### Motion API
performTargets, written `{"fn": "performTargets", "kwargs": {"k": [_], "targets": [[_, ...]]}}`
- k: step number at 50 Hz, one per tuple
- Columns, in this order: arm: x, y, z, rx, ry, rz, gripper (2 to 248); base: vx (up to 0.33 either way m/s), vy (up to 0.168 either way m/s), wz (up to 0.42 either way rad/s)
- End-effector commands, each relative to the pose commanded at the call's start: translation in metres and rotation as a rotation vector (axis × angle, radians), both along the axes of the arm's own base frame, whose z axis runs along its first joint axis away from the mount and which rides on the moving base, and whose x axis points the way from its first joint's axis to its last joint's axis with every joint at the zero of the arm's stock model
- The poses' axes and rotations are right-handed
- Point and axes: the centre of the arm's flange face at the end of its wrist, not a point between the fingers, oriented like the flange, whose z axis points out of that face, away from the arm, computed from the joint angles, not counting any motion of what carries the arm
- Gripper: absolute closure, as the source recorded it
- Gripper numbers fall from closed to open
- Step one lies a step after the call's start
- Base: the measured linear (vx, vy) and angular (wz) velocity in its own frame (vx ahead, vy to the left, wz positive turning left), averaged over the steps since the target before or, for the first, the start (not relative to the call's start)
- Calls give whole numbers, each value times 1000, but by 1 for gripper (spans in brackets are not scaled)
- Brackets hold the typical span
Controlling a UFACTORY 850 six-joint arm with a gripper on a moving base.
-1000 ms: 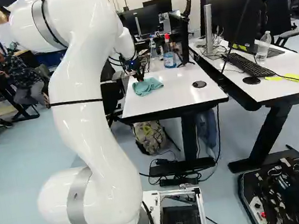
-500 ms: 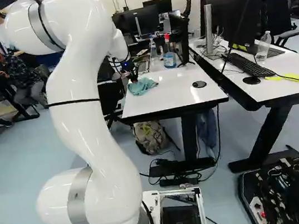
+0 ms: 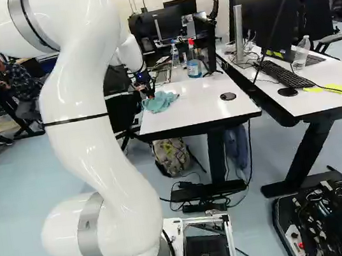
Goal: Clean the table with the green towel
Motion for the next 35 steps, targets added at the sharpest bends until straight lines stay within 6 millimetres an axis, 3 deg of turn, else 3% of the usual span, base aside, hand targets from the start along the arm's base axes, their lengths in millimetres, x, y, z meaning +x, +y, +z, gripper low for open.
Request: {"fn": "performTargets", "kwargs": {"k": [18, 35], "targets": [[-32, -3, 1, -2, 25, -2, 229, 0, 0, 0], [-57, -24, 2, -2, 43, -34, 229, 0, 0, 0]]}}
